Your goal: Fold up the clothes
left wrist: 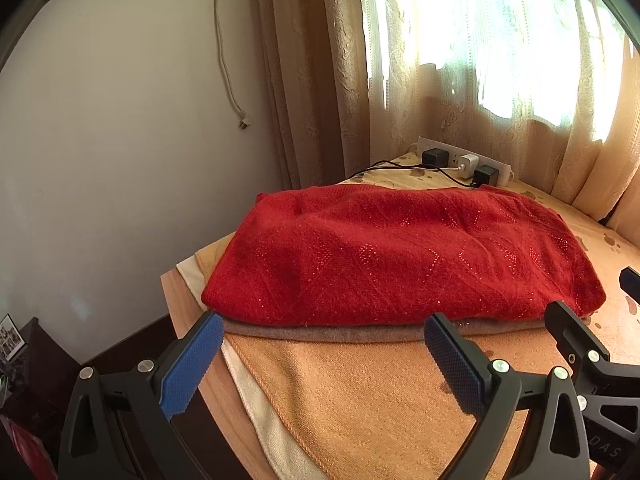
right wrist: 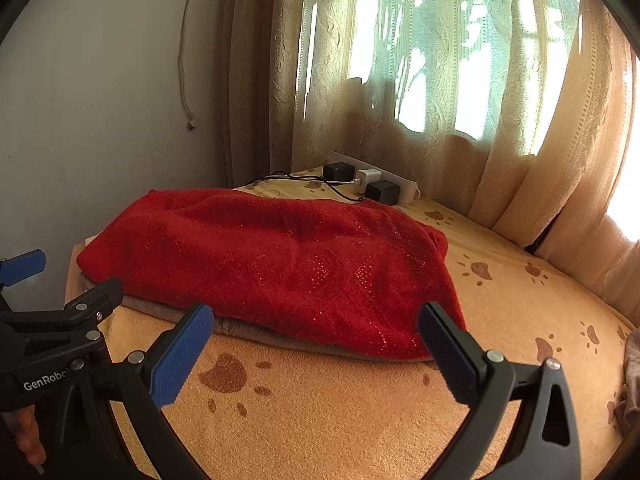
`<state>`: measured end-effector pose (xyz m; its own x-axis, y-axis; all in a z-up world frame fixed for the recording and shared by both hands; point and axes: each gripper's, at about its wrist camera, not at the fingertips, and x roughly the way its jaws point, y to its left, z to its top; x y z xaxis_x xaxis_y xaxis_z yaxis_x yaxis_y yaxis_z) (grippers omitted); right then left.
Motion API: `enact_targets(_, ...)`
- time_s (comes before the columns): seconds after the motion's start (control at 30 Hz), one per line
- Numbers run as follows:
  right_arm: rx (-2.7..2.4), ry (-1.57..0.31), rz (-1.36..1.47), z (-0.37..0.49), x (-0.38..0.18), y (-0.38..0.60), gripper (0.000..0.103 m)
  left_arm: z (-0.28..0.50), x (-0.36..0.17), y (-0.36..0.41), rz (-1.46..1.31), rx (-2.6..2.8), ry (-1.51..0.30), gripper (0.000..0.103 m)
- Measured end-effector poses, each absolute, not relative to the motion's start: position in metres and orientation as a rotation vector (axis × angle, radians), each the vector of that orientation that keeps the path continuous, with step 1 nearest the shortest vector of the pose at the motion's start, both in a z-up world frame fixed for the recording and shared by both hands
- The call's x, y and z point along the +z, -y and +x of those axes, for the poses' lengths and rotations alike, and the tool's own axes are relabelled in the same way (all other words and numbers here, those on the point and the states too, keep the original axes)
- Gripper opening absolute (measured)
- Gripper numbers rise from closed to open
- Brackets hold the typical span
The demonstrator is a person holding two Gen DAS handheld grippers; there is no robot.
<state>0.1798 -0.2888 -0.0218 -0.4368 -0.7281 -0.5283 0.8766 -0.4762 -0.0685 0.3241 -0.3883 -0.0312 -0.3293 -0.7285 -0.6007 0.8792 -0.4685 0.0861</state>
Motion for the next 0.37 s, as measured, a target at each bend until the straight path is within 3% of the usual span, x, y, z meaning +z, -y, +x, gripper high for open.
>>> enact_targets(0.37,-2.028,-0.409,0.550,0.1768,-0.0230,0.2901,0.103,0.3222,-0.0334,0.3904,0.713,-1.953,-0.330,0.102)
